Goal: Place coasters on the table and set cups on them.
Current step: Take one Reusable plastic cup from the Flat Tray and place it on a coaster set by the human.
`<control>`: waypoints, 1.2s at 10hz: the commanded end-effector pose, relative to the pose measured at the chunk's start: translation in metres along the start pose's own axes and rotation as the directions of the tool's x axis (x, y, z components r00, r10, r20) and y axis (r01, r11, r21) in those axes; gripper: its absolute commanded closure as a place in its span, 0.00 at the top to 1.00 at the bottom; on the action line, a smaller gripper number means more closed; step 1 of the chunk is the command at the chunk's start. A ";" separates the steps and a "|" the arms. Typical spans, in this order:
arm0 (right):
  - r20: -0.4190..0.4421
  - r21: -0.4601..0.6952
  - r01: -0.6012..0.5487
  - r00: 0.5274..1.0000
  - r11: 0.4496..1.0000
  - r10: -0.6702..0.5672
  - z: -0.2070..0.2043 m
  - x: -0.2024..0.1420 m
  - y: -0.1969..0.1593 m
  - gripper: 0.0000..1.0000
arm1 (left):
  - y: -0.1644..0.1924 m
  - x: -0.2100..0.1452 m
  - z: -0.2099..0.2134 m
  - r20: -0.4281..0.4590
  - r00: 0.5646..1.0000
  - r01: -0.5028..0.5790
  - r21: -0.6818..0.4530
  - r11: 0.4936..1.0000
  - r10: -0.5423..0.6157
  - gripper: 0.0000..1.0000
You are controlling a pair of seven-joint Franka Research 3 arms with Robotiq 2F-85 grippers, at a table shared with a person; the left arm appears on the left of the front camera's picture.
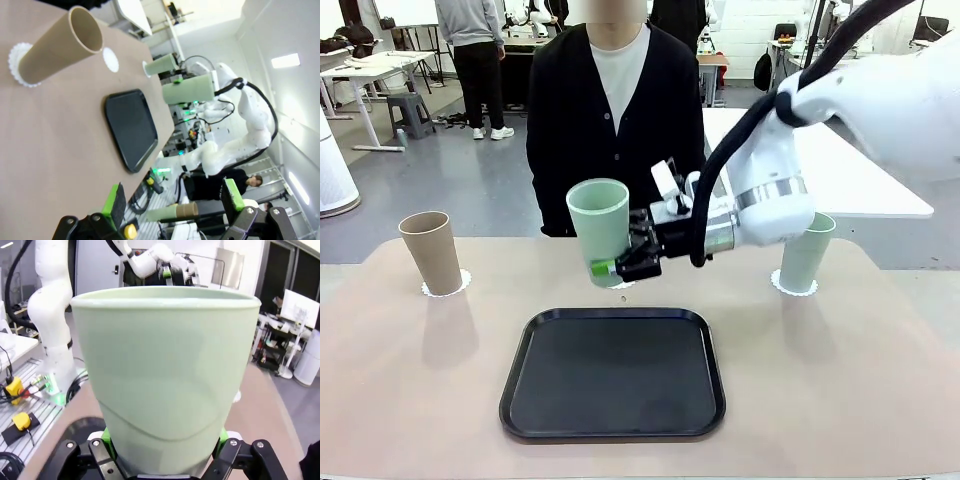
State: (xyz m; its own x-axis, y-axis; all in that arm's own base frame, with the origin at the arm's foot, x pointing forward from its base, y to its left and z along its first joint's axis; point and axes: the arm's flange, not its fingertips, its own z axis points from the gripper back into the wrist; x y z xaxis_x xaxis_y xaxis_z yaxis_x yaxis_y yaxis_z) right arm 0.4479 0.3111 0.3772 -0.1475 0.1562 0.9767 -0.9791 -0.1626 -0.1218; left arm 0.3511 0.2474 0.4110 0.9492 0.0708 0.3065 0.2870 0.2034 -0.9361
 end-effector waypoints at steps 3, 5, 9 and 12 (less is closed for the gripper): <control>-0.029 -0.012 0.065 0.997 0.998 -0.066 -0.006 0.013 0.001 0.23 | -0.002 0.000 0.001 0.007 1.000 0.005 0.003 1.000 -0.005 1.00; 0.007 0.003 -0.006 1.000 1.000 0.006 -0.001 0.027 0.003 0.23 | -0.002 0.000 0.001 0.007 1.000 0.005 0.003 1.000 -0.005 1.00; -0.004 0.056 0.005 1.000 0.998 -0.005 0.012 0.021 -0.027 0.81 | -0.002 0.000 0.001 0.007 1.000 0.005 0.003 1.000 -0.005 1.00; -0.049 0.194 0.018 0.999 0.981 -0.009 0.032 0.011 -0.083 0.81 | -0.002 0.000 0.001 0.007 1.000 0.005 0.003 1.000 -0.005 1.00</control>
State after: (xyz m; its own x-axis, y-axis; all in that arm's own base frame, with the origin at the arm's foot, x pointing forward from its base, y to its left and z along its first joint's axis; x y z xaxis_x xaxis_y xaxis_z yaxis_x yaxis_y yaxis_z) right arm 0.5088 0.2881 0.3981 -0.1589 0.2036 0.9661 -0.9595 -0.2622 -0.1025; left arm 0.3510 0.2475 0.4110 0.9492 0.0712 0.3066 0.2870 0.2036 -0.9360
